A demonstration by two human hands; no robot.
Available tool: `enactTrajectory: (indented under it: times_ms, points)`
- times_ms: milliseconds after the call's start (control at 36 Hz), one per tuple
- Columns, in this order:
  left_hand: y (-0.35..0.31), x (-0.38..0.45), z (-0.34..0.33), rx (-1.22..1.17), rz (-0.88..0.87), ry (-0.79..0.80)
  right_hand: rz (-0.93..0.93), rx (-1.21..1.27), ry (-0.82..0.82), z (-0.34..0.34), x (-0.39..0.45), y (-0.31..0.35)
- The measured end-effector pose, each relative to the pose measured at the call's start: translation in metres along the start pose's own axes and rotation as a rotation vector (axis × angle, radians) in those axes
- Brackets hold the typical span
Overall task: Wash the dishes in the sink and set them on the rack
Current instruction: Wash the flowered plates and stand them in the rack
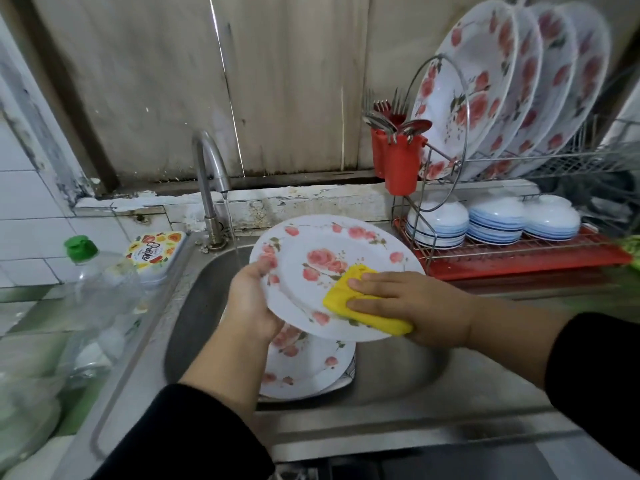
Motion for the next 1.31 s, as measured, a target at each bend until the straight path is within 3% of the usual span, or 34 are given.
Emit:
enactTrajectory:
  times_ms: [56, 167, 222, 278, 361, 472, 528, 556, 639, 694, 750, 833, 917, 1028, 1083, 1139, 1222, 1306]
  points:
    - [0.012, -0.008, -0.01, -0.02, -0.05, -0.067, -0.107, 0.032, -0.021, -0.005, 0.013, 0.017]
    - [0.028, -0.033, -0.032, 0.053, -0.148, -0.014, -0.384, 0.16, -0.099, -0.012, 0.036, 0.04]
    - [0.012, -0.037, -0.031, 0.067, -0.134, 0.071, -0.307, 0.227, -0.151, 0.001, 0.031, 0.036]
    - [-0.011, -0.03, -0.021, 0.03, -0.11, 0.105, -0.158, 0.157, -0.071, 0.012, 0.017, 0.021]
    - [-0.024, -0.021, -0.007, 0.072, -0.053, 0.015, -0.03, 0.054, -0.041, 0.024, 0.0, 0.01]
    - [0.011, -0.033, -0.027, 0.071, -0.166, -0.117, -0.197, 0.052, -0.132, 0.016, 0.017, 0.033]
    - [0.033, -0.047, -0.04, 0.169, -0.227, -0.104, -0.382, 0.16, -0.083, 0.009, 0.026, 0.037]
    - [0.035, -0.054, -0.046, 0.183, -0.244, -0.069, -0.377, 0.199, -0.089, 0.01, 0.026, 0.038]
    - [0.011, -0.056, -0.05, 0.135, -0.192, 0.052, -0.193, 0.208, -0.131, 0.029, 0.005, 0.019]
    - [-0.01, -0.049, -0.043, 0.124, -0.158, 0.031, -0.014, 0.106, -0.094, 0.045, -0.013, 0.003]
    - [-0.013, -0.045, -0.039, 0.138, -0.138, -0.05, 0.03, 0.039, -0.07, 0.05, -0.022, -0.008]
    - [0.019, -0.052, -0.054, 0.156, -0.202, -0.16, -0.112, 0.071, -0.013, 0.046, -0.009, 0.011]
    - [0.047, -0.074, -0.074, 0.318, -0.291, -0.13, -0.339, 0.197, 0.032, 0.038, 0.001, 0.023]
    - [0.017, -0.075, -0.067, 0.185, -0.241, -0.016, -0.139, 0.24, -0.023, 0.055, -0.013, 0.011]
    - [-0.003, -0.07, -0.053, 0.086, -0.215, -0.067, 0.018, 0.121, -0.065, 0.06, -0.027, -0.005]
    - [-0.005, -0.068, -0.046, 0.074, -0.223, -0.176, 0.06, 0.056, -0.036, 0.059, -0.032, -0.008]
    - [0.022, -0.076, -0.06, 0.216, -0.32, -0.331, -0.093, 0.109, 0.0, 0.047, -0.02, 0.011]
    - [0.052, -0.089, -0.078, 0.364, -0.411, -0.278, -0.29, 0.256, -0.02, 0.039, -0.01, 0.024]
Point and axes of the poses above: each hand's wrist, its own x-axis towards the middle knuckle, its own z-axis out of the back of the hand, y = z × x, the point moved 4 cm from there along x, towards the middle knuckle, and after that the axes turned 6 degrees about -y, right-handed, at the moved point
